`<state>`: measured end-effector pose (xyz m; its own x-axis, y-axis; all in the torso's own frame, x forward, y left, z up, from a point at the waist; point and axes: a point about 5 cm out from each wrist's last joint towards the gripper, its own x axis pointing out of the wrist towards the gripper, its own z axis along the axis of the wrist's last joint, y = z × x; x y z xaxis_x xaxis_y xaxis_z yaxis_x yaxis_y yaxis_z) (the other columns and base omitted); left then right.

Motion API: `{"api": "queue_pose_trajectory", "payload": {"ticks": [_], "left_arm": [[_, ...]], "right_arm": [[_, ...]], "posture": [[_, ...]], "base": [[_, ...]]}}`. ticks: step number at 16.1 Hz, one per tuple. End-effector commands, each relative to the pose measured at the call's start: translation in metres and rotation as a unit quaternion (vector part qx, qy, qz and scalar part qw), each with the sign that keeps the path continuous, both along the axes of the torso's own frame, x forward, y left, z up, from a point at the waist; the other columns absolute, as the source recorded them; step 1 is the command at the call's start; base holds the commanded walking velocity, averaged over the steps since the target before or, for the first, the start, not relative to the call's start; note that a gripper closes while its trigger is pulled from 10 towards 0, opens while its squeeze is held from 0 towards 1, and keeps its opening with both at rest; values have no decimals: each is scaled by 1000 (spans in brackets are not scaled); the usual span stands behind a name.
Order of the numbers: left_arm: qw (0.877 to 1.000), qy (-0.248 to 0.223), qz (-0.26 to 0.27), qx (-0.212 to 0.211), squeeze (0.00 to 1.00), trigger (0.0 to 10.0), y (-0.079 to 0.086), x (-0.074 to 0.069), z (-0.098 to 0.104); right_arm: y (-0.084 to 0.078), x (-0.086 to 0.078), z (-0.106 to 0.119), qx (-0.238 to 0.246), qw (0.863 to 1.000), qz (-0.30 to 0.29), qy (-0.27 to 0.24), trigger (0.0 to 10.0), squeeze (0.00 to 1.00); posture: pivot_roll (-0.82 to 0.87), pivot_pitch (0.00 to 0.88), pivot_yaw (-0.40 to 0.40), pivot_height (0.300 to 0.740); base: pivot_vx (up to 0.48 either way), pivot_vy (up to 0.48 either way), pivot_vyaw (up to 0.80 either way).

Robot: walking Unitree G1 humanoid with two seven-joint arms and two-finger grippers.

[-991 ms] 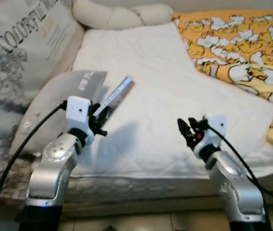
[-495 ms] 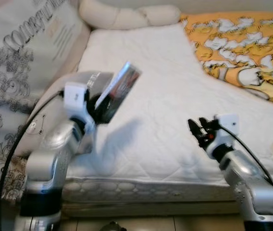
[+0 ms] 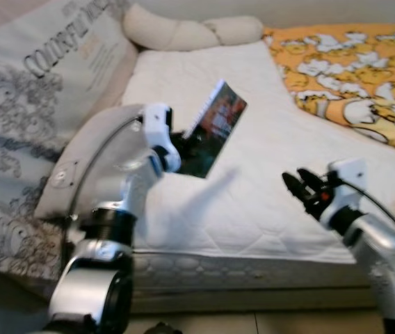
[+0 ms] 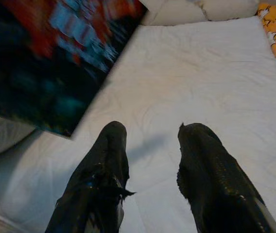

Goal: Clean up the room

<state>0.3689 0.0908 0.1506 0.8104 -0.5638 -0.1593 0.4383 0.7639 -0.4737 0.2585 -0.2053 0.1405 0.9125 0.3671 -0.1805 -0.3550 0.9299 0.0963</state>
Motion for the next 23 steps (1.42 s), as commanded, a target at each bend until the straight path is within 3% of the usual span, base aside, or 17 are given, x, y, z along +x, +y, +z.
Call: {"api": "queue_pose_trajectory", "payload": {"ticks": [1,3,6,9,12,13,14,15,16,23], "left_arm": [[999,8,29,-38,0,10000,2,8,1],[994,54,65,-75,0,10000,-3,12,-13],[991,87,75,-68,0,10000,-14,9,-30],[988,117,91,-41,0,10000,-24,0,-54],[986,114,116,44,0,10000,-17,-6,-70],[985,112,120,55,0,10000,-15,-6,-71],[984,110,126,63,396,10000,-13,-5,-71],[983,109,131,69,396,10000,-11,-5,-71],[978,105,155,87,1000,10000,-4,-3,-72],[958,110,237,116,1000,10000,20,-2,-74]], "right_arm": [[0,-4,6,5,1000,13,2,10000,0],[-2,-13,12,3,1000,25,10,10000,0],[-1,-27,18,-3,999,41,30,10000,0],[2,-46,25,-9,997,54,53,10000,0],[7,-67,26,-12,995,56,80,10000,0],[8,-69,26,-14,995,56,83,10000,0],[9,-70,26,-15,995,55,84,10000,0],[10,-71,26,-15,995,54,86,10000,0],[12,-73,28,-13,995,48,88,10000,0],[10,-76,32,-18,996,15,86,10000,0]], "posture": [[-148,0,84,740],[-202,0,76,740],[-278,0,54,740],[-336,0,49,740],[-360,53,38,740],[-360,53,38,740],[-365,57,37,740],[-365,57,37,740],[-378,66,35,740],[-406,68,25,740]], "base": [[0,0,0],[0,0,0],[0,0,0],[0,0,0],[0,0,0],[0,0,0],[0,0,0],[0,0,0],[0,0,0],[0,0,0]]}}
